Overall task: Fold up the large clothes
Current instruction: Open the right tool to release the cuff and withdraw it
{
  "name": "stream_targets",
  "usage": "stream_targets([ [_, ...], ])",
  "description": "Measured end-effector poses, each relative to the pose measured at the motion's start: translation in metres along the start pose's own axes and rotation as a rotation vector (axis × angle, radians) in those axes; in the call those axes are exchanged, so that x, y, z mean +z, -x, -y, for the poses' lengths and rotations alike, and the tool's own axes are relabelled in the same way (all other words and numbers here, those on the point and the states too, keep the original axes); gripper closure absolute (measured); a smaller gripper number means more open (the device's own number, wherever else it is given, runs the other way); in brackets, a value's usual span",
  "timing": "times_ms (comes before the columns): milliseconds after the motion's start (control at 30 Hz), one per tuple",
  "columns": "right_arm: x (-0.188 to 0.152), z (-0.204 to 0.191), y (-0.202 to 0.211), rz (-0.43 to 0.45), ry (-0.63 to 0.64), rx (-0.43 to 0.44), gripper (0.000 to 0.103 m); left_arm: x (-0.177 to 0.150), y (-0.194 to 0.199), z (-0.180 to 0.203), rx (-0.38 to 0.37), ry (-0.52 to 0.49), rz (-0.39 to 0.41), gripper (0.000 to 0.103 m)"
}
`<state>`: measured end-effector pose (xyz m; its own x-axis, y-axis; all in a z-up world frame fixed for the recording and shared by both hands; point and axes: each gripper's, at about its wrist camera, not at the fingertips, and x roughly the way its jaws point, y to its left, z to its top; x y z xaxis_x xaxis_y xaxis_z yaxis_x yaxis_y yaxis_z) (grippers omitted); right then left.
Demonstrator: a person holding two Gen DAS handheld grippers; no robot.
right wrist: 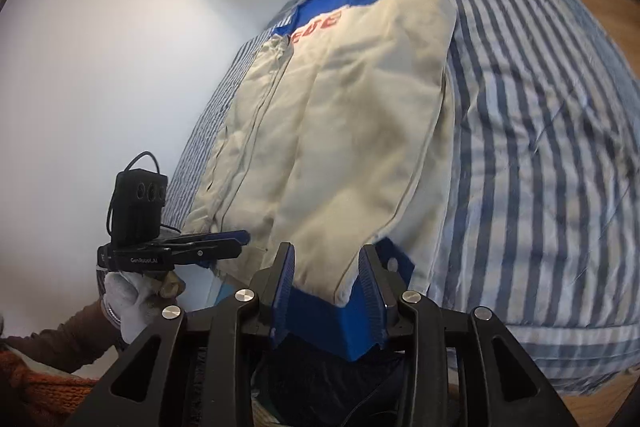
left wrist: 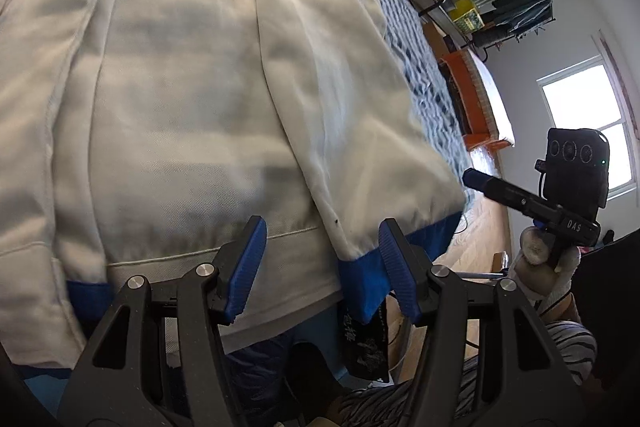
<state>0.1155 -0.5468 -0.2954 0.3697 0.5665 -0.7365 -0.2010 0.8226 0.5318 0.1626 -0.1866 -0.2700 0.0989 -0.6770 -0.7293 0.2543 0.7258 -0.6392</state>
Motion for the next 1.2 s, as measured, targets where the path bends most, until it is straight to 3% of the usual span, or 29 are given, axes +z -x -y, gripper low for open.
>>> stream_targets([
  [67, -0.002, -0.002, -0.016, -0.048, 0.031, -0.033, 0.063, -0.001, -0.004, 0.0, 0.012, -0.014, 0.001, 0.043],
  [133, -0.003, -0.006, -0.032, -0.096, 0.045, -0.009, 0.066, -0.002, -0.004, 0.0, 0.015, -0.026, 0.004, 0.043],
  [200, -0.003, -0.015, -0.038, -0.117, 0.069, 0.039, 0.091, -0.002, -0.002, 0.0, 0.02, -0.031, 0.01, 0.043],
  [233, 0.0, -0.025, -0.037, -0.1, 0.092, 0.09, 0.096, -0.001, -0.001, 0.0, 0.02, -0.028, 0.009, 0.043],
  [333, 0.01, -0.045, -0.019, -0.007, 0.115, 0.203, 0.098, -0.001, 0.001, -0.003, 0.012, -0.016, 0.013, 0.043],
  [467, 0.008, -0.03, -0.011, -0.007, 0.055, 0.135, 0.099, -0.003, 0.003, -0.002, 0.009, -0.026, 0.015, 0.043],
  [567, -0.011, 0.003, -0.011, -0.053, -0.067, 0.063, 0.099, -0.007, 0.003, 0.002, 0.018, -0.052, 0.012, 0.043],
  [700, -0.027, 0.032, -0.018, -0.076, -0.195, 0.029, 0.095, -0.008, 0.005, 0.01, 0.047, -0.093, 0.018, 0.043],
  [833, -0.027, 0.029, -0.01, -0.062, -0.152, 0.006, 0.089, -0.011, 0.017, 0.021, 0.06, -0.131, 0.068, 0.043],
  [900, -0.024, 0.029, 0.003, -0.03, -0.122, -0.001, 0.072, -0.014, 0.023, 0.028, 0.066, -0.159, 0.104, 0.043],
  [1000, -0.013, 0.024, 0.01, -0.013, -0.085, -0.033, 0.072, -0.011, 0.023, 0.039, 0.078, -0.198, 0.143, 0.043],
  [1200, 0.018, 0.022, -0.006, 0.044, -0.034, -0.13, 0.075, 0.001, -0.011, 0.042, 0.109, -0.186, 0.126, 0.045],
])
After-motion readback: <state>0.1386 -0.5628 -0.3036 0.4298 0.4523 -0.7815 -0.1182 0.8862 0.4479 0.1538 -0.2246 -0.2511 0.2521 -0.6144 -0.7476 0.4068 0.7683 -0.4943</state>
